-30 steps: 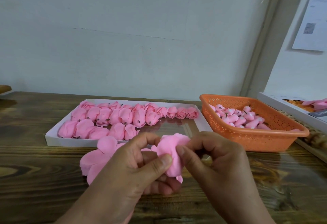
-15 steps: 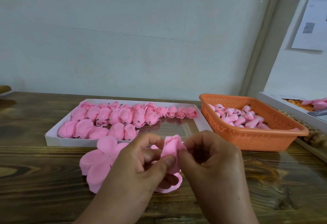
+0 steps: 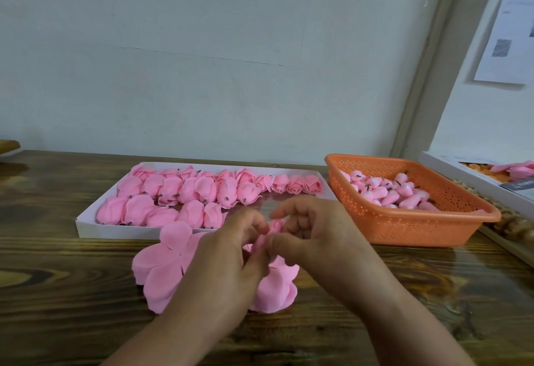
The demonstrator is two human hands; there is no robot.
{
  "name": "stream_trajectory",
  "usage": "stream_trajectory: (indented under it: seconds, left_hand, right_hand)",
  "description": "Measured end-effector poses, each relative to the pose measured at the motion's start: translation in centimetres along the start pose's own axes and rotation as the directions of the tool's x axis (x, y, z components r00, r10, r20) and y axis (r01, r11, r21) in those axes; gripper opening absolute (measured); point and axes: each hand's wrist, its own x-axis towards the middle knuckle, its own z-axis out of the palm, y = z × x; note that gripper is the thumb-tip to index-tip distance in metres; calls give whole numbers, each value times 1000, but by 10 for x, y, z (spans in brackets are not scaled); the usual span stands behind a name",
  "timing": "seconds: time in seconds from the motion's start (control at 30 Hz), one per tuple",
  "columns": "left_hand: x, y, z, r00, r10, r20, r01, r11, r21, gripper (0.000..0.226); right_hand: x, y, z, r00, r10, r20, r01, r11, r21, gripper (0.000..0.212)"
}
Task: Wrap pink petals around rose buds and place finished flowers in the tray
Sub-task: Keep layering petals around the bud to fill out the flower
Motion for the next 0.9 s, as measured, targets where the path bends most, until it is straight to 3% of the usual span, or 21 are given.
stream_trajectory:
  seconds: [0.07, 0.13, 0.23, 0.3, 0.37, 0.47, 0.7, 0.77, 0.83, 0.9]
  left_hand:
    - [6, 1, 2, 1000, 26, 4, -27, 998, 53, 16]
    - [11, 3, -1, 999, 1, 52, -3, 999, 41, 18]
    - [23, 5, -19, 974, -90, 208, 86, 996, 29, 49]
    - [34, 3, -34, 928, -178, 328, 192, 981, -10, 68]
    - [41, 2, -40, 842, -212, 496, 348, 916, -200, 68]
    - [41, -3, -33, 754, -143, 641, 513, 737, -440, 45]
    - [35, -9, -16, 726, -122, 677, 609, 570, -551, 26]
    - [32, -8, -13, 706, -92, 702, 643, 500, -581, 35]
    - [32, -8, -11, 637, 16, 771, 701, 405, -588, 52]
    - [33, -6, -8, 553, 162, 817, 719, 402, -567, 59]
  right_hand:
    - [10, 3, -2, 1000, -11, -16, 10, 998, -54, 12]
    - [17, 8, -6, 1000, -8, -18, 7, 999, -50, 21]
    - [21, 11, -18, 999, -15, 45, 9, 990, 139, 23]
    - [23, 14, -28, 993, -71, 95, 45, 967, 250, 19]
    - [27, 16, -33, 979, -123, 162, 60, 936, 348, 14]
    - [30, 19, -32, 944, -171, 282, 28, 894, 447, 18]
    - [32, 31, -22, 939, -175, 295, -5, 854, 520, 17]
    - [32, 32, -22, 940, -190, 283, 11, 846, 532, 16]
    - [32, 32, -23, 938, -210, 275, 24, 831, 556, 19]
    - [33, 30, -23, 926, -253, 280, 41, 805, 591, 21]
